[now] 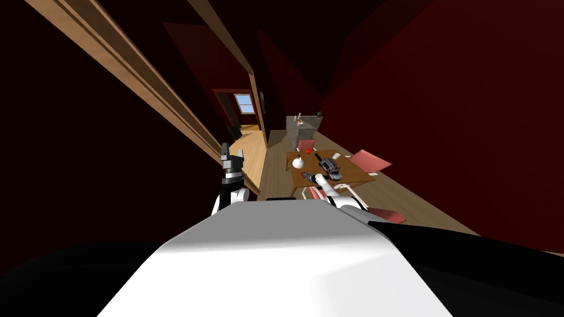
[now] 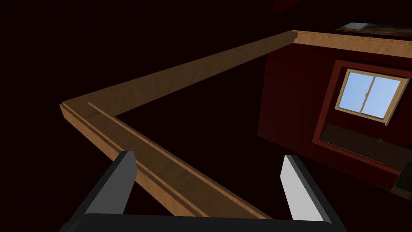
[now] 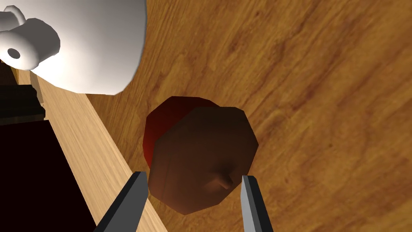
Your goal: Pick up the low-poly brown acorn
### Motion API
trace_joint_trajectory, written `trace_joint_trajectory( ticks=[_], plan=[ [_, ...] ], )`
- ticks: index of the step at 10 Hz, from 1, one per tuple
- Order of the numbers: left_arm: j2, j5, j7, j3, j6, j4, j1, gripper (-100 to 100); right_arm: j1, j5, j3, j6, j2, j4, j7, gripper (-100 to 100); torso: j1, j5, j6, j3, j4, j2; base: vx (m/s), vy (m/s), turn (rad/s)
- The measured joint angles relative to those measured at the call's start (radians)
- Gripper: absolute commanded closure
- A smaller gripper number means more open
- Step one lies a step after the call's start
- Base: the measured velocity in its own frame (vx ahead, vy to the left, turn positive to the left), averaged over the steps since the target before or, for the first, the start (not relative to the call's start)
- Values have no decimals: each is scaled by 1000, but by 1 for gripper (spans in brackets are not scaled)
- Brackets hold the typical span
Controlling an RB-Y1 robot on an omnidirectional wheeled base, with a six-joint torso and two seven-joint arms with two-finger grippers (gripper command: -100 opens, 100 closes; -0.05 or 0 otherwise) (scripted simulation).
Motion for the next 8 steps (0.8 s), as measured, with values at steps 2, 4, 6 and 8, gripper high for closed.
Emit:
trace_joint_trajectory(
  ticks=[2, 4, 6, 8],
  plan=[
    [0, 0, 0, 0, 0, 0, 0, 0, -1, 0, 0, 0, 0, -1, 1, 100, 0, 0, 1, -1, -1, 0, 0, 0, 0],
    [0, 0, 0, 0, 0, 0, 0, 0, -1, 0, 0, 0, 0, -1, 0, 0, 0, 0, 1, 0, -1, 0, 0, 0, 0],
    [0, 0, 0, 0, 0, 0, 0, 0, 3, 5, 11, 9, 2, -20, -3, 100, 3, 1, 3, -1, -1, -1, 50, 53, -326],
    [0, 0, 0, 0, 0, 0, 0, 0, 6, 6, 24, 29, -1, -36, 2, 100, 2, 0, 0, -2, 0, -3, 49, 27, -135]
  ],
)
